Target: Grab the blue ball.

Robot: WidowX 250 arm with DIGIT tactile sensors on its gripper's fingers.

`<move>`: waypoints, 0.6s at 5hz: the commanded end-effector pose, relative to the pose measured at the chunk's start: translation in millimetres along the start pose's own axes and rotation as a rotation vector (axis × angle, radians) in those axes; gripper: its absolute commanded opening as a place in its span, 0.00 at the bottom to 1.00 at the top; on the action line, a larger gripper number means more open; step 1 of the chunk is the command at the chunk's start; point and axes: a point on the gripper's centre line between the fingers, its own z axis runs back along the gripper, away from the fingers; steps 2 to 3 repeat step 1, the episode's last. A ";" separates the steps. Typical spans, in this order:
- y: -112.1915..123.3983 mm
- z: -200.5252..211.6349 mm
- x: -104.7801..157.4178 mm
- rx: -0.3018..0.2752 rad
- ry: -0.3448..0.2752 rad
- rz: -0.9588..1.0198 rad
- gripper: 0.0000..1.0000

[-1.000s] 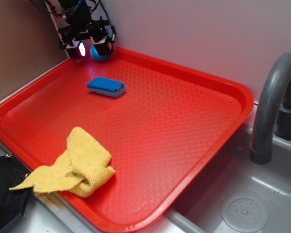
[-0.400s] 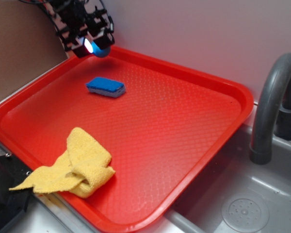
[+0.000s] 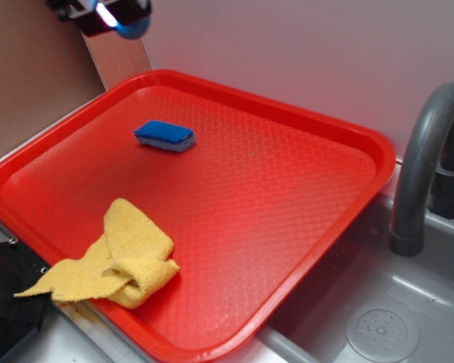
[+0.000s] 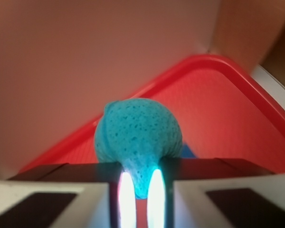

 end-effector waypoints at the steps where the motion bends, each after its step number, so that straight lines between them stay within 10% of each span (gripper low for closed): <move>1: -4.3 37.4 2.8 -0.149 0.161 -0.130 0.00; 3: -4.3 37.4 2.8 -0.149 0.161 -0.130 0.00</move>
